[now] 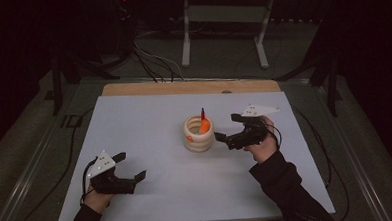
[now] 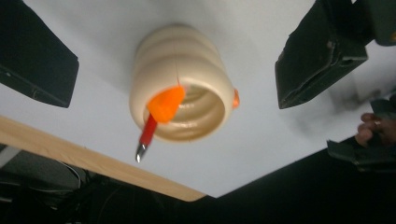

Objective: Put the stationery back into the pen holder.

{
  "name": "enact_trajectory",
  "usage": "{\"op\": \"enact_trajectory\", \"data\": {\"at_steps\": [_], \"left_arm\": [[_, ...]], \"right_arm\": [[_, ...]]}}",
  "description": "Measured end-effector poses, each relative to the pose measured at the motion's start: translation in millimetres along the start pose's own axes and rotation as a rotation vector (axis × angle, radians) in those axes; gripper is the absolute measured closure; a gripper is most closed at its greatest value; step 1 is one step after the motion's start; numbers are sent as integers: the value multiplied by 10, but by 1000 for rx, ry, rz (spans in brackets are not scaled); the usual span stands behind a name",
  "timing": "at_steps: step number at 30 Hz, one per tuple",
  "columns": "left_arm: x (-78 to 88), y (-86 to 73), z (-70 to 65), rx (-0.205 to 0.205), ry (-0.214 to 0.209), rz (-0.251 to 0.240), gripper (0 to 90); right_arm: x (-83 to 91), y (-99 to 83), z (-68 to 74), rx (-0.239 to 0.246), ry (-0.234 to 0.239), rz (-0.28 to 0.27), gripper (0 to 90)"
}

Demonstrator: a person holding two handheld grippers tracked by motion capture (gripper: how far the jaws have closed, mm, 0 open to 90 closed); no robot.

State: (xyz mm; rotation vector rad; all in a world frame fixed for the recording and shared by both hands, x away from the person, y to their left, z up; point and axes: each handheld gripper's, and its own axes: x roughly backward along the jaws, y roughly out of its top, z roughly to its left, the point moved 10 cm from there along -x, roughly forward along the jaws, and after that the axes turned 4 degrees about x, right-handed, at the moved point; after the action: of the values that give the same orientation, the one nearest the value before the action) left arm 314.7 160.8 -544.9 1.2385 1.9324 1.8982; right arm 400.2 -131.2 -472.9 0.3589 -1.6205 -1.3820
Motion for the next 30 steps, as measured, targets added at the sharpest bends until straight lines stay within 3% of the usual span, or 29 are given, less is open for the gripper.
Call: {"op": "enact_trajectory", "data": {"at_steps": [23,30], "left_arm": [[8,9,-15,-2,-8,-5,3],[7,7,-21,-2,-10,-5,3]], "right_arm": [[212,-847,-49,-4,-2,75,0],[307,-1048,-103,-24,-26,97,0]]}}
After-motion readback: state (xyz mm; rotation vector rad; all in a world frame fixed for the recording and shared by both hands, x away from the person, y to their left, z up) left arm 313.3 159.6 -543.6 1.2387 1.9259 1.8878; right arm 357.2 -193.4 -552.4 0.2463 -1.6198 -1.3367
